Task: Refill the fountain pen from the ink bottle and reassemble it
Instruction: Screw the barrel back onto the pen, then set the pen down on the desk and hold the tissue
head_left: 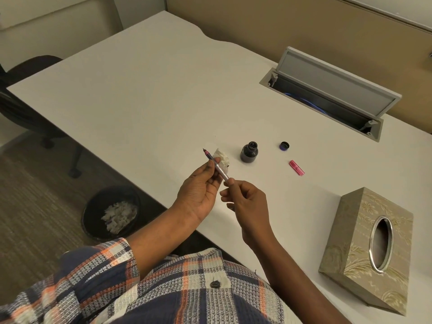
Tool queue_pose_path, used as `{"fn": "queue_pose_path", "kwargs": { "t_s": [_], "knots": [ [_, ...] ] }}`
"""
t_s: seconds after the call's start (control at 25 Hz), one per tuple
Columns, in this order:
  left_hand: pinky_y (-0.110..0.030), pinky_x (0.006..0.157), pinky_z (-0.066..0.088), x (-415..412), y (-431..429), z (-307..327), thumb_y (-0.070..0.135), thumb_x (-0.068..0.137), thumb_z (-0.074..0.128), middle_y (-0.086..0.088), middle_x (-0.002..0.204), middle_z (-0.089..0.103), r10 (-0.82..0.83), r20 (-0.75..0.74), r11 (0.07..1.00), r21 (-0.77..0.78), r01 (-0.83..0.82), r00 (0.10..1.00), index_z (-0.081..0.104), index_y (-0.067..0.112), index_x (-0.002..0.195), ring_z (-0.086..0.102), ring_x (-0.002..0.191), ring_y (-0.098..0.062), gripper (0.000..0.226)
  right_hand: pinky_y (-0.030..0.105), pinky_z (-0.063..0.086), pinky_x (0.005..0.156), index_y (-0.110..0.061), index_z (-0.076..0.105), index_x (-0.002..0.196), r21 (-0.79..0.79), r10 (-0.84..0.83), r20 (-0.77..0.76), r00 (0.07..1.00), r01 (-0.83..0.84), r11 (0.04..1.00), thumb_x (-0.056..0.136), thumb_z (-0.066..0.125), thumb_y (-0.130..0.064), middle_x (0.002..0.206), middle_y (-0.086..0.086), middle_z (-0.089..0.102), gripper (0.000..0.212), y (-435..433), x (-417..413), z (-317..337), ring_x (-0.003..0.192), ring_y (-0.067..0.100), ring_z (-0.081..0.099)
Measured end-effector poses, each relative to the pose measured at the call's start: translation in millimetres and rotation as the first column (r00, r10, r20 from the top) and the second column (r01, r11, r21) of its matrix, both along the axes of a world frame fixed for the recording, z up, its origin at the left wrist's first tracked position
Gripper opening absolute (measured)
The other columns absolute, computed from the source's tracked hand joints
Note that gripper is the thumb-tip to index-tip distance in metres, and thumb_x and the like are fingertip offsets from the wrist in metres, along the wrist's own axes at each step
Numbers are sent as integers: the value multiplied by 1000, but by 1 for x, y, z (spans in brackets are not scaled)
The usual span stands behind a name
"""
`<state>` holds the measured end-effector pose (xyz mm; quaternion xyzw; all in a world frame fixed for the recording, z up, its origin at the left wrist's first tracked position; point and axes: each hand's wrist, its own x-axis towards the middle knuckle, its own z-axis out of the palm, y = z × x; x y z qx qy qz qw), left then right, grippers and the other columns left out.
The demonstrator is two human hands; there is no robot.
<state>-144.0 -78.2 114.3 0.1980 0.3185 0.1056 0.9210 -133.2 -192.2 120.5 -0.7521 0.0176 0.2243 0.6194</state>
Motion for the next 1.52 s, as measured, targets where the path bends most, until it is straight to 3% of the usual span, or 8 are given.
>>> {"fn": "queue_pose_path", "kwargs": {
  "t_s": [0.32, 0.48, 0.64, 0.76, 0.96, 1.12, 1.28, 1.52],
  "knots": [
    [-31, 91, 53, -4, -3, -3, 10, 88, 57, -14, 112, 69, 0, 14, 996, 84, -1, 1000, 64, 2, 108, 67, 105, -24, 23, 24, 52, 65, -15, 73, 93, 40, -42, 36, 998, 41, 998, 95, 55, -24, 74, 2, 73, 21, -1, 5, -3, 67, 9, 67],
    [-31, 92, 54, -10, 3, -6, 16, 77, 65, -13, 105, 72, 88, 41, 992, 82, -91, 995, 64, 2, 108, 69, 102, -21, 34, 22, 50, 62, -14, 73, 93, 58, -27, 42, 999, 24, 998, 95, 56, -24, 71, 0, 71, 20, 4, 10, -5, 65, 6, 65],
    [-32, 91, 54, -25, 11, -15, 5, 83, 63, -13, 108, 71, 216, -56, 972, 108, -209, 975, 66, 0, 108, 69, 102, -21, 26, 25, 51, 65, -14, 71, 96, 39, 1, 37, 999, -2, 999, 96, 55, -22, 77, 1, 71, 18, 13, 11, -18, 71, 10, 65],
    [-31, 90, 54, -37, 28, -23, 0, 83, 63, -13, 109, 71, 324, -152, 940, 165, -299, 934, 67, -1, 107, 69, 102, -22, 24, 27, 54, 71, -17, 68, 97, -31, -5, 100, 995, 9, 999, 96, 54, -21, 83, 0, 71, 15, 22, 16, -36, 77, 12, 66],
    [-31, 85, 57, -52, 61, -31, -4, 82, 62, -15, 104, 69, 407, -194, 899, 261, -353, 893, 66, -2, 99, 68, 95, -23, 17, 23, 38, 74, -18, 66, 101, -213, -4, 280, 960, 66, 975, 96, 50, -13, 90, -4, 68, 18, 20, 35, -86, 87, 14, 60],
    [-31, 87, 56, -41, 92, -30, -5, 85, 60, -13, 103, 67, 376, -162, 901, 292, -319, 912, 66, 0, 98, 66, 94, -23, 15, 33, 31, 84, -14, 69, 106, -459, 27, 474, 880, 220, 861, 95, 53, -13, 105, 6, 65, 19, 3, 52, -121, 102, 25, 52],
    [-29, 84, 56, -23, 100, -34, -5, 83, 61, -13, 98, 67, 275, -184, 930, 301, -212, 944, 66, 5, 89, 66, 91, -23, 12, 35, 27, 84, -16, 72, 105, -507, -19, 568, 823, 367, 780, 90, 58, -9, 108, 7, 63, 21, -13, 59, -142, 104, 26, 53],
    [-30, 82, 57, -5, 108, -37, -5, 80, 67, -15, 95, 67, 253, -217, 938, 295, -183, 943, 56, 9, 76, 69, 96, -26, 18, 29, 21, 87, -14, 73, 103, -505, -16, 597, 802, 391, 770, 88, 63, -12, 105, 6, 63, 18, -9, 58, -143, 102, 25, 53]
  ]
}}
